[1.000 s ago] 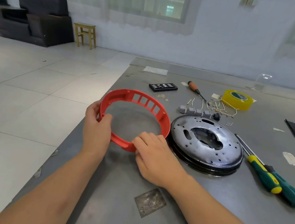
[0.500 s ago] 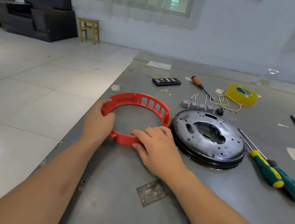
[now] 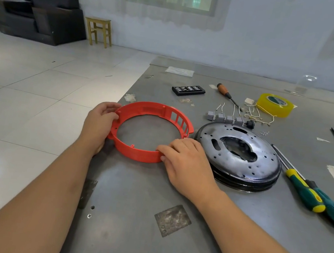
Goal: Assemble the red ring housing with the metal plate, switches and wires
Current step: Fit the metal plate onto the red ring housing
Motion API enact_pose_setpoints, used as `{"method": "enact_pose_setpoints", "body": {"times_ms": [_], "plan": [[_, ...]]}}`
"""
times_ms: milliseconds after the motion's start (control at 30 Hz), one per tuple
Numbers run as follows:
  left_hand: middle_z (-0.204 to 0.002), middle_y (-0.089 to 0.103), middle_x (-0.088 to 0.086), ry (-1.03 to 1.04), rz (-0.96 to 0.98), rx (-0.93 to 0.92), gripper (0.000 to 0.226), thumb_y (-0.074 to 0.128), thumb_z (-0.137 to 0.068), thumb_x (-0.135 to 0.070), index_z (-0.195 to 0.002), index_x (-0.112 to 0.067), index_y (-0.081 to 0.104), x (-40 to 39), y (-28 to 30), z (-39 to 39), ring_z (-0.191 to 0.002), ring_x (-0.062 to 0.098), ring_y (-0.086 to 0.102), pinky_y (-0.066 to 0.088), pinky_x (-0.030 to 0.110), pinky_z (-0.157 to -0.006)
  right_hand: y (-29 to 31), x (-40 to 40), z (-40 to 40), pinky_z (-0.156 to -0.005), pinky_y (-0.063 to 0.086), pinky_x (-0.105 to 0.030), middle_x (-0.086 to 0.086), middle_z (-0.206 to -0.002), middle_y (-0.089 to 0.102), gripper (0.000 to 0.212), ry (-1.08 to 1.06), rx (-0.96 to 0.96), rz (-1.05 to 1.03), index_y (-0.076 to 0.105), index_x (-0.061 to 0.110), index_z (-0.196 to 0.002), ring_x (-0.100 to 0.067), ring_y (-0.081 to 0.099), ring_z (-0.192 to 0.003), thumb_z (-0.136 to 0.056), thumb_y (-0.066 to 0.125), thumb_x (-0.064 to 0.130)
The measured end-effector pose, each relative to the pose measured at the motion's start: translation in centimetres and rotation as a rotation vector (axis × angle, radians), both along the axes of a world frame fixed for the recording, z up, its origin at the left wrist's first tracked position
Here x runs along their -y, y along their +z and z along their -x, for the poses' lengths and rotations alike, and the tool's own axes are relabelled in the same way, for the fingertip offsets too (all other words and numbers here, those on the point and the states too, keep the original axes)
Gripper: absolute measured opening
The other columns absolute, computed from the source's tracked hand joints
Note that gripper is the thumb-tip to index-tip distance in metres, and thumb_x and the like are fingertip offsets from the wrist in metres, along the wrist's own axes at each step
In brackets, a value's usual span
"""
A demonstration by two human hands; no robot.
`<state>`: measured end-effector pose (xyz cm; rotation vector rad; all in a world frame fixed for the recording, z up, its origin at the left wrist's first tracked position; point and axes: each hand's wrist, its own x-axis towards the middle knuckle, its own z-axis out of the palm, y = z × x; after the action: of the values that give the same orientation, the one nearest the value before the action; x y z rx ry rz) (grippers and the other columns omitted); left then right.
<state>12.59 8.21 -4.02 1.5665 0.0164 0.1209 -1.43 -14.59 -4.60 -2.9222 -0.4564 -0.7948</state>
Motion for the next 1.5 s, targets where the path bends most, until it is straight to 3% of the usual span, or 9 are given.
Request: {"method": "enact_pose_setpoints", "body": {"times_ms": [133,267,367,500,633,800,1200,1367,1500], "plan": [[-0.117,0.07,0.01,0.058,-0.192,0.067,0.046,0.053,-0.07,-0.017,-0.102,-0.044,0.072,0.7,0.0,1.2,-0.104,0.03,0.065,0.056,0.047,-0.093,-0.1,-1.1,-0.1,-0.1,0.044,-0.042,0.002,-0.098,0.064,0.034,-0.013,0.026,-0.022,0.067,0.028,-0.131,-0.026,0.06,-0.097,-0.099,0.057,0.024],[-0.127,0.057,-0.008,0.081,-0.348,0.139,0.05,0.049,-0.073,-0.006,-0.101,-0.041,0.072,1.4,-0.6,1.9,-0.127,0.03,0.056,0.047,0.051,-0.111,0.3,-0.4,0.3,-0.107,0.043,-0.042,-0.007,-0.128,0.058,0.049,0.016,-0.023,-0.076,0.055,0.018,-0.145,-0.026,0.056,-0.117,-0.097,0.062,0.024],[-0.125,0.067,0.002,0.152,-0.329,0.112,0.045,0.049,-0.082,0.0,-0.097,-0.035,0.074,1.1,-1.1,1.3,-0.114,0.032,0.066,0.054,0.053,-0.103,1.2,1.4,1.3,-0.112,0.039,-0.044,-0.006,-0.14,0.054,0.052,-0.092,0.03,-0.09,0.055,0.019,-0.143,-0.025,0.049,-0.13,-0.095,0.062,0.037],[-0.108,0.075,0.01,0.194,-0.232,0.063,0.046,0.047,-0.073,-0.009,-0.089,-0.044,0.071,0.9,-1.0,1.4,-0.074,0.032,0.062,0.049,0.039,-0.065,2.2,5.1,2.8,-0.118,0.03,-0.047,-0.002,-0.143,0.053,0.067,-0.392,-0.029,-0.042,0.057,0.027,-0.137,-0.025,0.046,-0.134,-0.089,0.046,0.072],[-0.104,0.072,-0.005,0.22,-0.182,0.018,0.038,0.05,-0.076,-0.006,-0.091,-0.035,0.069,0.8,-0.6,1.9,-0.102,0.04,0.071,0.06,0.055,-0.085,1.7,7.1,3.3,-0.122,0.018,-0.052,-0.002,-0.146,0.048,0.096,-0.575,-0.258,-0.027,0.042,0.031,-0.146,-0.026,0.04,-0.14,-0.075,0.026,0.094],[-0.102,0.071,-0.014,0.191,-0.206,0.026,0.033,0.052,-0.073,-0.015,-0.091,-0.038,0.069,1.1,-0.2,2.4,-0.091,0.027,0.066,0.052,0.039,-0.078,1.2,7.2,2.8,-0.115,0.034,-0.045,-0.006,-0.134,0.053,0.088,-0.6,-0.271,-0.065,0.045,0.029,-0.141,-0.031,0.051,-0.126,-0.077,0.037,0.09],[-0.108,0.073,-0.004,0.104,-0.344,0.038,0.038,0.051,-0.077,-0.015,-0.103,-0.037,0.07,1.7,0.6,3.5,-0.064,0.039,0.066,0.061,0.05,-0.061,2.2,7.2,2.9,-0.102,0.041,-0.042,-0.005,-0.132,0.058,0.077,-0.567,0.026,-0.145,0.051,0.025,-0.143,-0.03,0.053,-0.122,-0.082,0.054,0.072],[-0.119,0.072,-0.004,-0.045,-0.416,0.098,0.042,0.053,-0.09,-0.003,-0.112,-0.034,0.071,4.4,0.2,4.5,-0.092,0.035,0.074,0.061,0.053,-0.087,2.9,7.0,3.2,-0.106,0.04,-0.04,-0.003,-0.135,0.057,0.075,-0.418,0.118,-0.178,0.049,0.029,-0.146,-0.025,0.051,-0.126,-0.083,0.059,0.069],[-0.147,0.061,-0.001,-0.173,-0.576,0.253,0.035,0.063,-0.1,-0.011,-0.133,-0.018,0.067,7.4,-0.8,5.8,-0.131,0.019,0.058,0.037,0.022,-0.11,3.0,6.5,3.3,-0.108,0.037,-0.036,0.0,-0.136,0.057,0.076,-0.338,0.144,-0.164,0.052,0.03,-0.146,-0.022,0.051,-0.127,-0.081,0.056,0.07]]}}
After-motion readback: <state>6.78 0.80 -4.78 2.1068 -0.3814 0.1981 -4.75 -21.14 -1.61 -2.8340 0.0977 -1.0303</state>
